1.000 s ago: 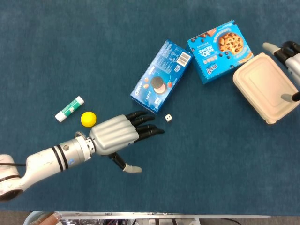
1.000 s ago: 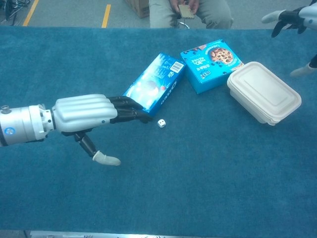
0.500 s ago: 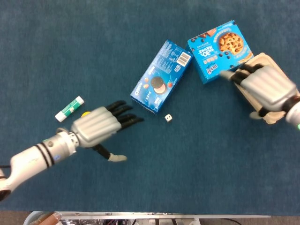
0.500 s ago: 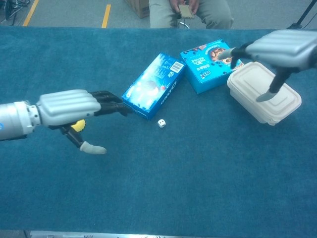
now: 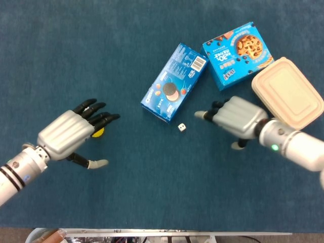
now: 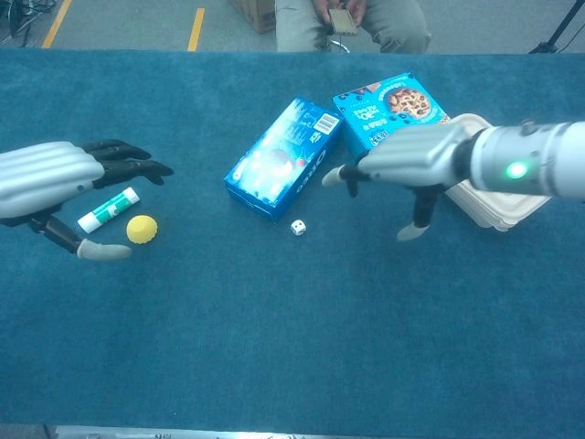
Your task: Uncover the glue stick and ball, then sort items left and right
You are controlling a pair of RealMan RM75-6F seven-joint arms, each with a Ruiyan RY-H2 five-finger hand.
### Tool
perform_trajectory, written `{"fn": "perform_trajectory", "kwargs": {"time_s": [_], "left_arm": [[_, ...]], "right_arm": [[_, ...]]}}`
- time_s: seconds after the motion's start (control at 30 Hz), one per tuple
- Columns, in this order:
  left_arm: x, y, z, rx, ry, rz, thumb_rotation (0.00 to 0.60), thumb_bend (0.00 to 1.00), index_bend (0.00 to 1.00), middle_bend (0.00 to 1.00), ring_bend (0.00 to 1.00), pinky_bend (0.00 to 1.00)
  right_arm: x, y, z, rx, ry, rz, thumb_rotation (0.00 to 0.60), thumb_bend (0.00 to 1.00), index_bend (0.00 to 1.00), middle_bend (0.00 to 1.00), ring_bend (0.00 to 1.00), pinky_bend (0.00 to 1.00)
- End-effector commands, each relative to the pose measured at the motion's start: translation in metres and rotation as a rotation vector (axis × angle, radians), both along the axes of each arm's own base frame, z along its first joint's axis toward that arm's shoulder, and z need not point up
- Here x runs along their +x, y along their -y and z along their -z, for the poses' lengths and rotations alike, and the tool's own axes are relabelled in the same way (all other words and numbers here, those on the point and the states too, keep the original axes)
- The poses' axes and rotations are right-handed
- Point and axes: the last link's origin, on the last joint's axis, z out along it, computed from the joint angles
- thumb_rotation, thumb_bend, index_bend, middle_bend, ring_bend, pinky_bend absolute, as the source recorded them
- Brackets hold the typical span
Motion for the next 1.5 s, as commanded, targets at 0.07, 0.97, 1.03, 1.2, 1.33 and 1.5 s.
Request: {"fn": "perform_trajectory", "kwargs": {"time_s": [0.07, 0.97, 1.03, 1.2, 1.33, 1.5], "left_arm": [[-0.003, 0.003, -0.006, 0.016, 0.007, -0.009, 0.225, 0.17, 0.22, 0.17, 0.00, 0.04], [-0.015, 0.015, -0.019, 0.032, 0.029, -0.027, 0.224, 0.17, 0.22, 0.17, 0.00, 0.04], [-0.015, 0.015, -0.019, 0.033, 0.030, -0.028, 0.225, 0.17, 0.22, 0.17, 0.00, 0.04], [-0.017, 0.016, -0.022, 0.036, 0.032, -0.030, 0.224, 0.17, 0.22, 0.17, 0.00, 0.04], [-0.018, 0.016, -0.024, 0.039, 0.033, -0.035, 0.223, 0.17, 0.22, 0.17, 0.00, 0.04], [-0.019, 0.017, -0.026, 0.045, 0.033, -0.038, 0.223, 0.17, 0.22, 0.17, 0.00, 0.04]], "right_arm": [[0.008, -0.005, 0.023, 0.027, -0.035, -0.030, 0.600, 0.17, 0.07, 0.27, 0.15, 0.28], [0.032, -0.008, 0.080, 0.009, -0.072, -0.121, 0.600, 0.16, 0.06, 0.27, 0.15, 0.28], [0.035, -0.009, 0.083, 0.009, -0.066, -0.128, 0.600, 0.16, 0.06, 0.27, 0.15, 0.28], [0.048, -0.011, 0.090, 0.006, -0.032, -0.155, 0.600, 0.16, 0.06, 0.27, 0.15, 0.28], [0.063, -0.013, 0.097, 0.000, -0.003, -0.181, 0.600, 0.16, 0.06, 0.27, 0.15, 0.28], [0.083, -0.014, 0.103, -0.014, 0.036, -0.201, 0.600, 0.16, 0.06, 0.27, 0.15, 0.28]]}}
